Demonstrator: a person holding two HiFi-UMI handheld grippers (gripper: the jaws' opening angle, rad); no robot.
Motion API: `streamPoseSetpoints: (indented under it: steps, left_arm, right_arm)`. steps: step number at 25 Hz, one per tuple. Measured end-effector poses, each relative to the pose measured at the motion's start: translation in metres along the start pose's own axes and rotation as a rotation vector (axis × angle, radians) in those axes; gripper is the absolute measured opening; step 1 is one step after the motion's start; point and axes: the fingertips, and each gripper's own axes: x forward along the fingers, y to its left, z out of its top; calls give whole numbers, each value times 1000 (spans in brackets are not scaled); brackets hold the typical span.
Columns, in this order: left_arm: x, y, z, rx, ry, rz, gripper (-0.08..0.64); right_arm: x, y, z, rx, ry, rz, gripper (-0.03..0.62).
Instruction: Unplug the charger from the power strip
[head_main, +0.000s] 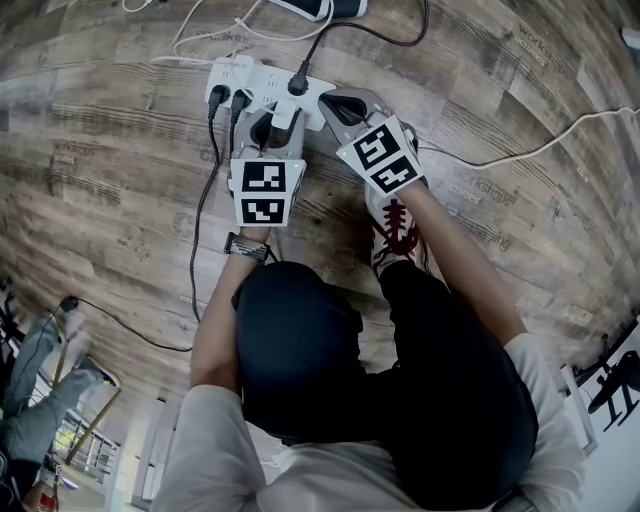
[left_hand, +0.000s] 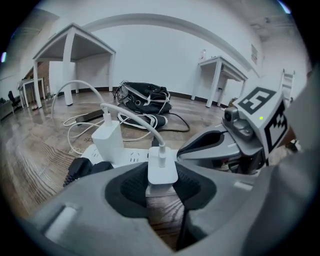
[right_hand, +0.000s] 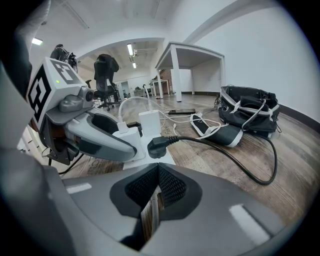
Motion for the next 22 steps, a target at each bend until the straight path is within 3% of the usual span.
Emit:
streamPoseSetpoints:
  steps: [3,6,9,15,22]
  left_arm:
    - [0,-2,1,73,9,15,140]
    - [1,-3,1,98,15,21,141]
    - [1,-2,1,57,9,10,141]
    - [0,3,-1,-100,-3,-29,143]
    - [0,1,-1,-73,3,-26,143]
  right_arm:
    - [0,0,0,-1,0,0,2]
    - [0,0,0,-3,0,-2,2]
    - [0,0,0,-1,0,-1,2]
    - [2,1,0,-2,1,-3,2]
    - [0,-1,0,-10,8,-8,2]
